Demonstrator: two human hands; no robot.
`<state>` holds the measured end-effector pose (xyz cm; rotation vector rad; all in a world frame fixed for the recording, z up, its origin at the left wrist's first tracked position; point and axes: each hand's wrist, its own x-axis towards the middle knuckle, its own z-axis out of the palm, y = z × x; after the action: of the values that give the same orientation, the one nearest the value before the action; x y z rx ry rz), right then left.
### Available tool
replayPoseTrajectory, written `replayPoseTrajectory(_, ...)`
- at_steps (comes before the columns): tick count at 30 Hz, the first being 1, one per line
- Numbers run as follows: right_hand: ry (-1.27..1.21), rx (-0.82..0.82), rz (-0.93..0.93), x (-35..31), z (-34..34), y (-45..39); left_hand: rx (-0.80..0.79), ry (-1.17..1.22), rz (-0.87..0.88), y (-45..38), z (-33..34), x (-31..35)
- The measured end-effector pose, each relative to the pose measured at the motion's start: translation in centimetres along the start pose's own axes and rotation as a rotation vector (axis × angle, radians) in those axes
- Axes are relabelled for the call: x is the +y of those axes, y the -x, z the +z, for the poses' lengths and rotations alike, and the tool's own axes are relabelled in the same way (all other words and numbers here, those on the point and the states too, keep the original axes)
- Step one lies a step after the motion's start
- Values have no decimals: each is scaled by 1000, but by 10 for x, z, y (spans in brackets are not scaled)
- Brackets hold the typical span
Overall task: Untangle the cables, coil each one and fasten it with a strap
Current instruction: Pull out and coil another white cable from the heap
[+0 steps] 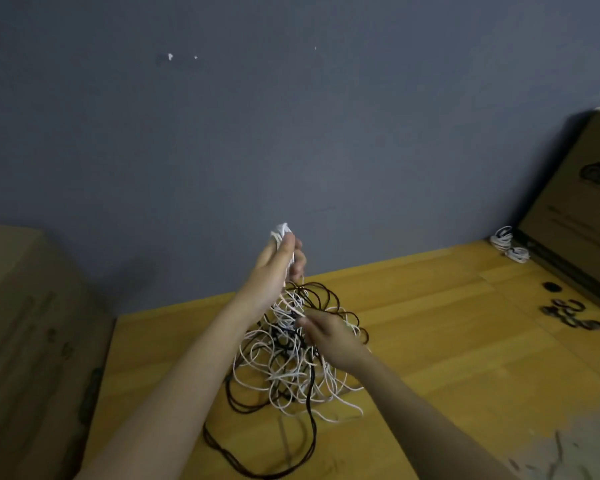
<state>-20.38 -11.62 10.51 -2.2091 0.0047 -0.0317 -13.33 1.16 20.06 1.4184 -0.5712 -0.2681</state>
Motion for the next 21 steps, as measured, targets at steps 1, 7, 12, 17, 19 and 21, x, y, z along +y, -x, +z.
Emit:
replayPoseTrajectory(1, 41, -23, -5, 3, 7, 6, 40, -151, 12, -3, -1, -9)
replayPoseTrajectory(7, 235, 37, -169, 11, 11, 34, -201, -1154, -162, 15, -22, -61)
replayPoseTrajectory(12, 439, 220, -243, 42, -20, 34, -498, -846, -354, 55, -18, -88)
replayPoseTrajectory(17, 521, 180, -29, 70, -10, 23, -449, -485, -306, 67, -13, -72)
replayPoseTrajectory(19, 500, 113, 51, 68, 1, 13, -436, -401, -318, 63, -10, -67)
replayPoseTrajectory(21, 438, 72, 163, 59, 0, -4, -406, -373, -324, 55, -9, -64)
